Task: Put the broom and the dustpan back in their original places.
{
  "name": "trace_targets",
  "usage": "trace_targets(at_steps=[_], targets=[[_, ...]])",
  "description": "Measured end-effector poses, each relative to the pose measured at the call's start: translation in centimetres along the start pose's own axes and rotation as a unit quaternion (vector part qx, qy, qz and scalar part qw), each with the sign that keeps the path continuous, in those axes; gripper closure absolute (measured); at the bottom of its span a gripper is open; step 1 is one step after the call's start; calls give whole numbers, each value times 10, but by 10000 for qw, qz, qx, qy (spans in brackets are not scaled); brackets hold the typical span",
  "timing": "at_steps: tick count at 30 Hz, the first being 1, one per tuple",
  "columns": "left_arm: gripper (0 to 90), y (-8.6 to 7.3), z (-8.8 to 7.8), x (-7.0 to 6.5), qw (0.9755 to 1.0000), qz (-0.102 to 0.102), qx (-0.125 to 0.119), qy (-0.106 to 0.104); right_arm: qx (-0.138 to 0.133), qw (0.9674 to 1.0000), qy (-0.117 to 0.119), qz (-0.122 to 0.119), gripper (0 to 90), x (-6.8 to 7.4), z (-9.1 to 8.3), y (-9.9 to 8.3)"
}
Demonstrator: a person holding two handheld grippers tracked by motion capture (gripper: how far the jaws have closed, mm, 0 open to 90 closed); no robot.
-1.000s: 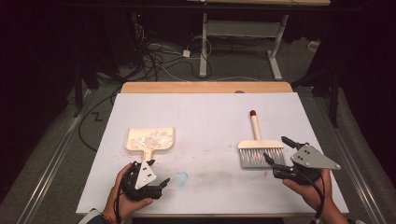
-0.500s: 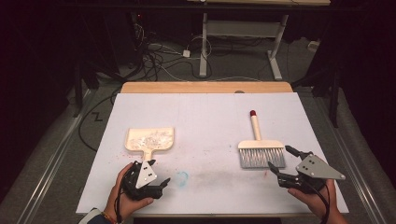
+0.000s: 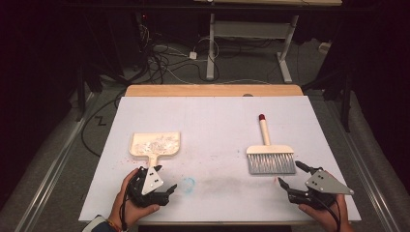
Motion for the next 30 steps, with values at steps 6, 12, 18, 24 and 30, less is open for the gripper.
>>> trace_targets(at_steps=[6,12,18,24,30], targets=[[206,1,0,-1,10000,21,0,11,-92,10000,20,-11,235,0,-2,4],[206,0,0,-4,9999,115,46,15,-120,9999,7,-44,235,0,-3,6],[206,0,-2,-6,9998,175,18,12,-78,9998,46,-199,235,9,-4,6],[205,1,-3,-7,9998,193,9,9,-120,9996,38,-233,235,12,-5,9],[205,-1,-1,-7,9997,215,100,8,-117,9995,39,-280,235,13,-3,9]])
Point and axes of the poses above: each handheld gripper's, and its own axes: z roughly forward along the jaws, y roughly out of its top, x roughly to its left, the point moved 7 cm from there along z, roughly forward along the jaws, and after that the axes turned 15 degrees about -y, right-handed, at the moved point
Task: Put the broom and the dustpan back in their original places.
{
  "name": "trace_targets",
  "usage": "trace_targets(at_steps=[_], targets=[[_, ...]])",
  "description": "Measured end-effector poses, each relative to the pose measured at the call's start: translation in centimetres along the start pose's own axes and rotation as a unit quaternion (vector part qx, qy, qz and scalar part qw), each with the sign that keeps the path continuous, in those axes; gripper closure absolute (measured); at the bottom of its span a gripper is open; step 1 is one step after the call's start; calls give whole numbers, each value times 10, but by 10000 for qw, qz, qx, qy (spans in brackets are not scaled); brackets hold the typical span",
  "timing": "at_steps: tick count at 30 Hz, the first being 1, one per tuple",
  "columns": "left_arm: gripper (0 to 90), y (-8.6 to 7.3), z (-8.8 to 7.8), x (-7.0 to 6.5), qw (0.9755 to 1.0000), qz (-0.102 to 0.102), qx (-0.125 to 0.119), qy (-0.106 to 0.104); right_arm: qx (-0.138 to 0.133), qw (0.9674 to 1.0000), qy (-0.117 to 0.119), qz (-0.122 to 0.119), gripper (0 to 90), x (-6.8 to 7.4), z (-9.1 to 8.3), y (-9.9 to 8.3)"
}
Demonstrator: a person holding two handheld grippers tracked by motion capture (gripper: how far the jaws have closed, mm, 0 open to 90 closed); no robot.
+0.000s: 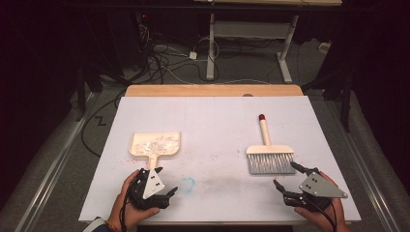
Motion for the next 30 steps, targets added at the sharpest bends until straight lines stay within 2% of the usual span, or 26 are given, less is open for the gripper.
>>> trace_targets(at_steps=[11,16,30], targets=[[205,0,1,0,10000,-18,8,-14,21,10000,-11,31,235,-1,0,0],[205,0,3,1,10000,-23,32,-24,-105,9999,-122,-20,245,-3,-1,2],[206,3,13,3,9999,-24,88,-139,-19,9999,-136,52,244,-8,0,-2]])
Point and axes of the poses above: each handheld gripper's, and its own axes: z roughly forward along the jaws, y roughly out of its top, x roughly to its left, the point moved 7 cm from there along z, roughly forward along the jaws, and after that the axes turned 15 degrees about -y, right-handed, at the moved point
